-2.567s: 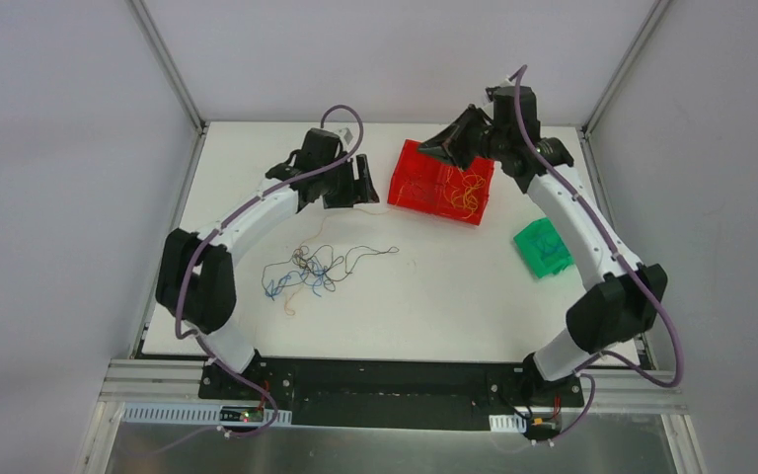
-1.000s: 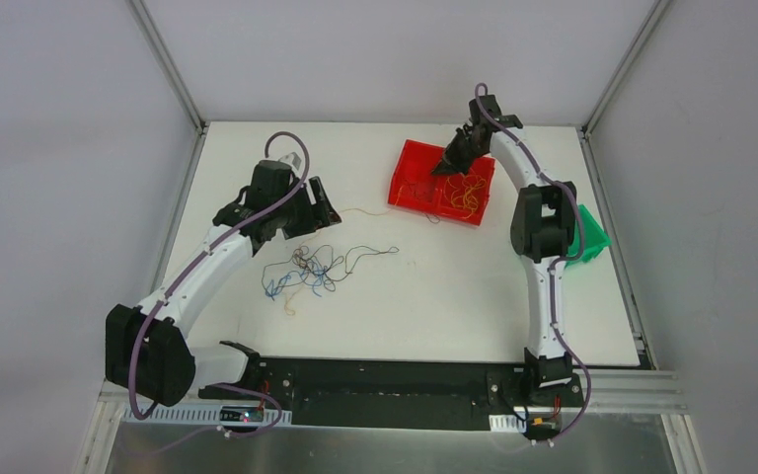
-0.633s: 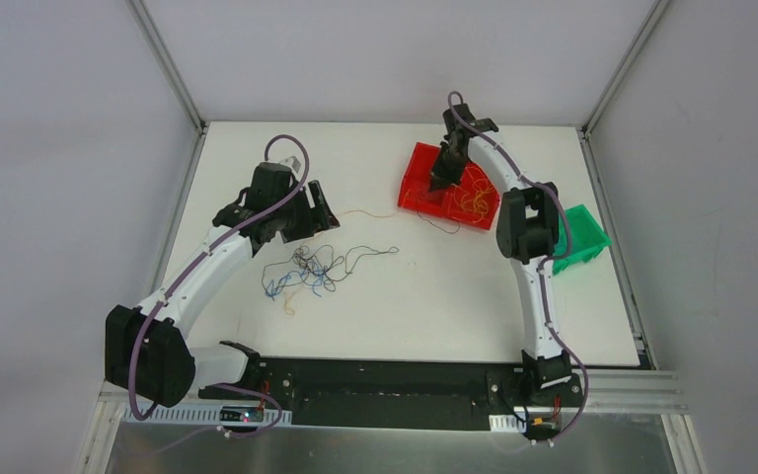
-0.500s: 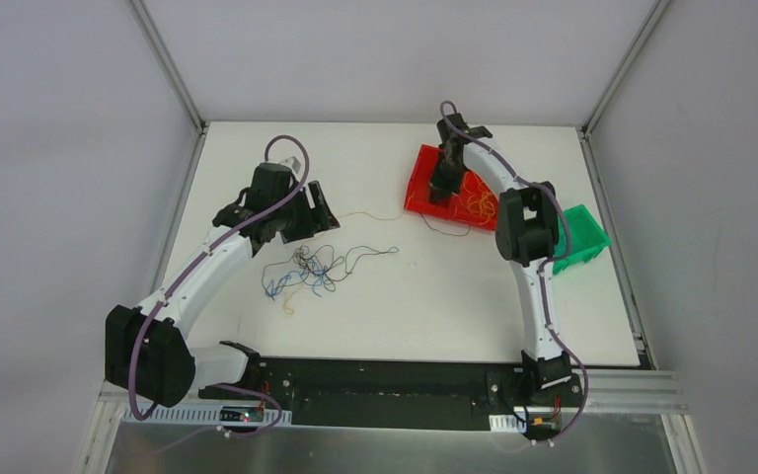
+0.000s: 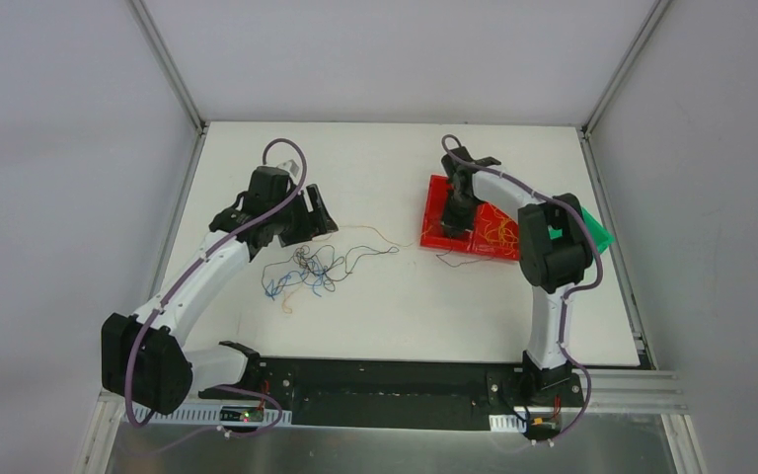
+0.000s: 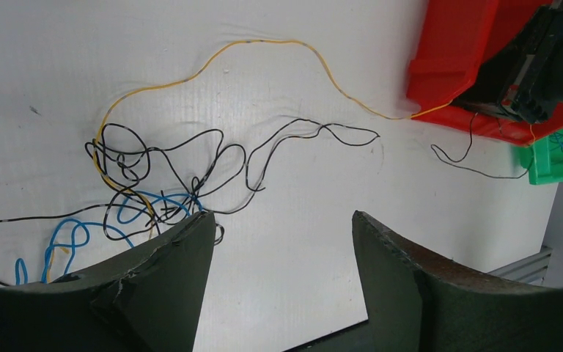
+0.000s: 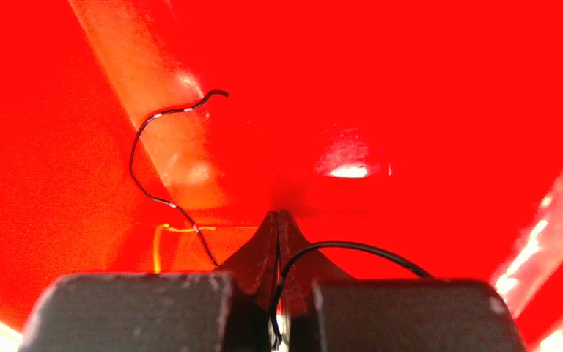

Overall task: Untangle the cables
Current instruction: Move the bin to the center of the board.

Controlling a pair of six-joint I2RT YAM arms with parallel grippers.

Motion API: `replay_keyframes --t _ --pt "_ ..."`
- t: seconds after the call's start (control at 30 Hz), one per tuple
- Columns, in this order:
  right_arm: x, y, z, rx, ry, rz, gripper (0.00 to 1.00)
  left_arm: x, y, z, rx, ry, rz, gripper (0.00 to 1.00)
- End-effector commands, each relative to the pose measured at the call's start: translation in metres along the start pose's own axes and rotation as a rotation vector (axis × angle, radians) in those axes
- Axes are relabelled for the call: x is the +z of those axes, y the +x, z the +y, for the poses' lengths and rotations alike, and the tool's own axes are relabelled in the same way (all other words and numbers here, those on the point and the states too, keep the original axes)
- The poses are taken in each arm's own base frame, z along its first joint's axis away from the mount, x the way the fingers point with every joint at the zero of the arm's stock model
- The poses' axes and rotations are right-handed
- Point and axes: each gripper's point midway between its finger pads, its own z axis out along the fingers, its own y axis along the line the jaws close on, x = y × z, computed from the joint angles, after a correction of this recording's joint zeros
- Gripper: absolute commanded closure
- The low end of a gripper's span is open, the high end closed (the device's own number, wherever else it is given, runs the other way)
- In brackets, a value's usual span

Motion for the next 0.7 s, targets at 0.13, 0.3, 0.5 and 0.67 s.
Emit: replay_keyframes --t 0.13,0.3,0.5,0.67 --pt "-0.061 -0.017 0.018 -0.056 -0.044 -0.114 0.74 -0.011 -0.001 0.001 0.022 0.013 -0.028 0.3" --pt "-0.082 -0.045 0.029 -0.065 -0.036 -0.173 0.94 -0.012 -0.001 0.002 0.023 0.01 -0.028 0.3" --pt "-0.088 -0.066 0.037 -0.058 -0.045 -0.198 1.0 -0.014 0.001 0.006 0.029 -0.003 -0.029 0.29" --pt "-0.084 -0.086 0.038 -0.04 -0.064 -0.208 1.0 -0.014 0.001 0.007 0.033 -0.01 -0.025 0.29"
